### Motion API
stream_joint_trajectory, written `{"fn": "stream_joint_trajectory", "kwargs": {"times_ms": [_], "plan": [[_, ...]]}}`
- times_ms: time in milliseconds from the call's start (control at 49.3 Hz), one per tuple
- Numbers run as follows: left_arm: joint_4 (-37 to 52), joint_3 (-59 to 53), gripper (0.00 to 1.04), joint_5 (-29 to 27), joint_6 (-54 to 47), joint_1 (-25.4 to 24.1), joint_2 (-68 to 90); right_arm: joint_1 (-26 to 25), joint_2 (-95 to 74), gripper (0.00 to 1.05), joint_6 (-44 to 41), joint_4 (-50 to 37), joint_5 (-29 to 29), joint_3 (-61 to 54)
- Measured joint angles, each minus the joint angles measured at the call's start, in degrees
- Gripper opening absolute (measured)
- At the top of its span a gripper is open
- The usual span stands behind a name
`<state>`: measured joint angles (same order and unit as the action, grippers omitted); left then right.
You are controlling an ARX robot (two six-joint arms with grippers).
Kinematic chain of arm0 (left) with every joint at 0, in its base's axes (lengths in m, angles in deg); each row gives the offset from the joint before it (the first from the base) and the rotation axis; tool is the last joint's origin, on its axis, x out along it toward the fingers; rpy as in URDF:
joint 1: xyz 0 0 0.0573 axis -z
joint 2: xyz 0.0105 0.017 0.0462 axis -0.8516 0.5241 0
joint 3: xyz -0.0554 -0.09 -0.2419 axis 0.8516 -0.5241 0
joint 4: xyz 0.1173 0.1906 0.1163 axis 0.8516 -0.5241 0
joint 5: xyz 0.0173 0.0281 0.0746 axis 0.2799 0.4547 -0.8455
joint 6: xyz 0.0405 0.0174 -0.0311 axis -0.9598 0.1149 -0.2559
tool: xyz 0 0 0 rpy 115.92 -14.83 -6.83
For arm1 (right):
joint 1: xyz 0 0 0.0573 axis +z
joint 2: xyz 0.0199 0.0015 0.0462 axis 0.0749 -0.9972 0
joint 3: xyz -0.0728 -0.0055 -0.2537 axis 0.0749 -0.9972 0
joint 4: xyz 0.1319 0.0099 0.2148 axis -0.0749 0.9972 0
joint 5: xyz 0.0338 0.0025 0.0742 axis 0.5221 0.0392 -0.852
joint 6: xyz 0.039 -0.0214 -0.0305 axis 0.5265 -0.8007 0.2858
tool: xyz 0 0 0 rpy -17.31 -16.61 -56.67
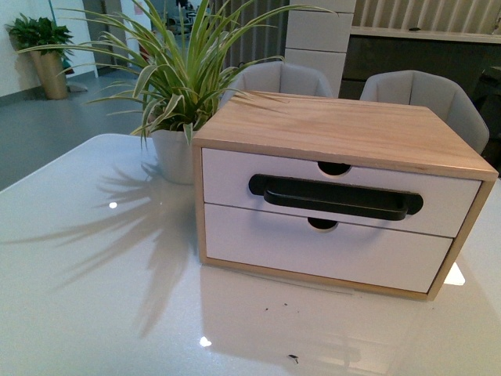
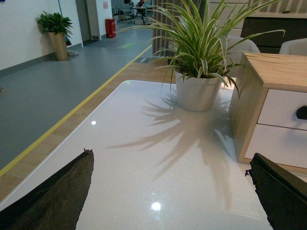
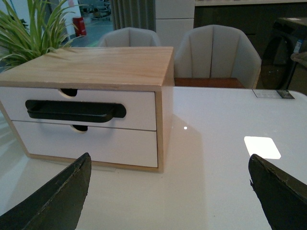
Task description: Pull drawer
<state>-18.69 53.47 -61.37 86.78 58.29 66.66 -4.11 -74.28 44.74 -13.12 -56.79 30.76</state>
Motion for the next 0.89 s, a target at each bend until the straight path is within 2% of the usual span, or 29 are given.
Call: {"fn": "stream_joint_trajectory", "kwargs": {"times_ms": [832, 893], "plan": [[-0.44, 0.04, 0.97, -0.57, 0.15, 0.28, 0.26, 0.0, 0.0, 0.96, 0.0, 0.0, 0.0, 0.0], [-1.29, 0.31, 0.97, -1.42, 0.68, 1.09, 1.86, -0.57, -1.2, 0.96, 1.7, 2.73, -2.32, 0.77]]}}
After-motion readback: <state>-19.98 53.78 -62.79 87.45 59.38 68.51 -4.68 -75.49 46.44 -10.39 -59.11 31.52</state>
